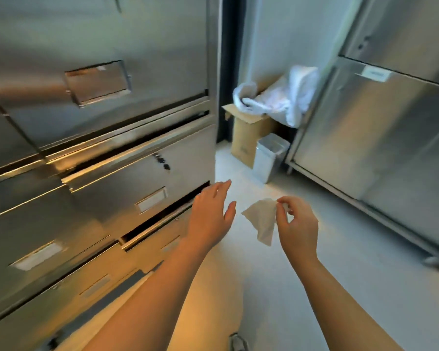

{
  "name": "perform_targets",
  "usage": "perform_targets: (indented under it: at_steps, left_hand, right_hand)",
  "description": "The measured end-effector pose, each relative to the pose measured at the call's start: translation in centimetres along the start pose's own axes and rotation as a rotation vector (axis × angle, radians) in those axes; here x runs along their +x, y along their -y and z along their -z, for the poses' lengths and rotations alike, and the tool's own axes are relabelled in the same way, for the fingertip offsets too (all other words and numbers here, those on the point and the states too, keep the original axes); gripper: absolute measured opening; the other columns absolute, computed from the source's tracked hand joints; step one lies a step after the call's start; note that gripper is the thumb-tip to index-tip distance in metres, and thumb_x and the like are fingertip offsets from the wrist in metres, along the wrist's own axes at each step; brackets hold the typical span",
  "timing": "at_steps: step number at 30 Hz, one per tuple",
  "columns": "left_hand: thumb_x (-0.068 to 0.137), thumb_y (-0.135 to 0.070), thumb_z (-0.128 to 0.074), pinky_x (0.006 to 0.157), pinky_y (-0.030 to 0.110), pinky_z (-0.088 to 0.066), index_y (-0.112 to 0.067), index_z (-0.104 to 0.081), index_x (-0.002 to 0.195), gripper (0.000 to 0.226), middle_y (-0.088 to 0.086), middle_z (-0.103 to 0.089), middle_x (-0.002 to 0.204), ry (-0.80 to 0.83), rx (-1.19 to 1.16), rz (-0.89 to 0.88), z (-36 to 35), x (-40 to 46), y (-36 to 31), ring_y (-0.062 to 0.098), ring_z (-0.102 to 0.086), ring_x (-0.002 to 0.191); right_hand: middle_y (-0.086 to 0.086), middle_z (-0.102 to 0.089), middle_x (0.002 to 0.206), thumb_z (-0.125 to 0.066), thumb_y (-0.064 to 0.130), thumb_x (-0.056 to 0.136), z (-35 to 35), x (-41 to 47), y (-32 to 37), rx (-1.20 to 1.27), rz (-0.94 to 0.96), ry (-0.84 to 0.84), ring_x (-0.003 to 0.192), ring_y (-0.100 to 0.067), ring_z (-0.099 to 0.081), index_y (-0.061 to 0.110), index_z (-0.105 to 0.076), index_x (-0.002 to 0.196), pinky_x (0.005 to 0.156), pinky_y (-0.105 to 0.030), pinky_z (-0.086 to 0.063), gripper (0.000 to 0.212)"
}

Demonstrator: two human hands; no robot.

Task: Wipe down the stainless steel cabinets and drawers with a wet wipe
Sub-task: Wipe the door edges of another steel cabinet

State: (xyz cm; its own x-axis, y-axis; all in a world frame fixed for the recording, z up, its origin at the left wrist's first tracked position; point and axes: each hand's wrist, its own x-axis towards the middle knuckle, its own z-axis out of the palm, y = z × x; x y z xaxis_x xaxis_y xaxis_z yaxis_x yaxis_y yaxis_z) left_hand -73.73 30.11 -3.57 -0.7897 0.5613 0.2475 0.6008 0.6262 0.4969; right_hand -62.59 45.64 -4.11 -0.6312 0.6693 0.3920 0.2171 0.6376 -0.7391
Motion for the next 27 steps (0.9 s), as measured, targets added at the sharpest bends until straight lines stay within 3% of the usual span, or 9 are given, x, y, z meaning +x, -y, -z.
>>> perform_targets:
  at_steps: [7,15,18,27]
  left_hand:
    - [0.1,-0.03,-0.051,0.111,0.039,-0.032,-0.014,-0.04,0.148,0.052,0.007,-0.047,0.147,0.17,-0.093,-0.229,-5.6,0.5,-7.6,0.024,-0.041,0.134]
    - [0.101,-0.034,-0.048,0.112,0.04,-0.031,-0.016,-0.039,0.148,0.052,0.003,-0.046,0.147,0.322,-0.139,-0.487,-12.4,1.2,-17.9,0.022,-0.039,0.136]
    - [0.101,-0.034,-0.047,0.111,0.037,-0.03,-0.016,-0.038,0.149,0.052,0.002,-0.046,0.147,0.377,-0.141,-0.581,-15.4,2.1,-21.7,0.021,-0.039,0.135]
    - [0.101,-0.033,-0.047,0.11,0.034,-0.026,-0.016,-0.035,0.151,0.054,0.002,-0.044,0.147,0.502,-0.195,-0.802,-25.5,7.4,-36.6,0.022,-0.036,0.137]
  right_hand:
    - [-0.005,-0.063,0.095,-0.058,0.009,0.094,8.4,-2.9,-5.1,-0.15,-0.165,-0.267,0.083,-0.02,-0.059,0.008,-0.066,0.095,0.073,-0.034,-0.051,0.009]
    - [0.002,-0.058,0.091,-0.055,0.011,0.095,16.7,-5.3,-10.9,-0.243,-0.4,-0.476,0.082,-0.018,-0.057,0.01,-0.065,0.094,0.07,-0.029,-0.046,0.009]
    - [0.002,-0.058,0.091,-0.056,0.012,0.095,19.3,-5.1,-13.3,-0.282,-0.442,-0.543,0.081,-0.015,-0.057,0.011,-0.064,0.093,0.069,-0.024,-0.044,0.009]
    - [-0.005,-0.063,0.092,-0.059,0.007,0.093,29.3,-0.5,-23.1,-0.382,-0.512,-0.739,0.083,-0.019,-0.059,0.006,-0.067,0.093,0.071,-0.026,-0.046,0.008]
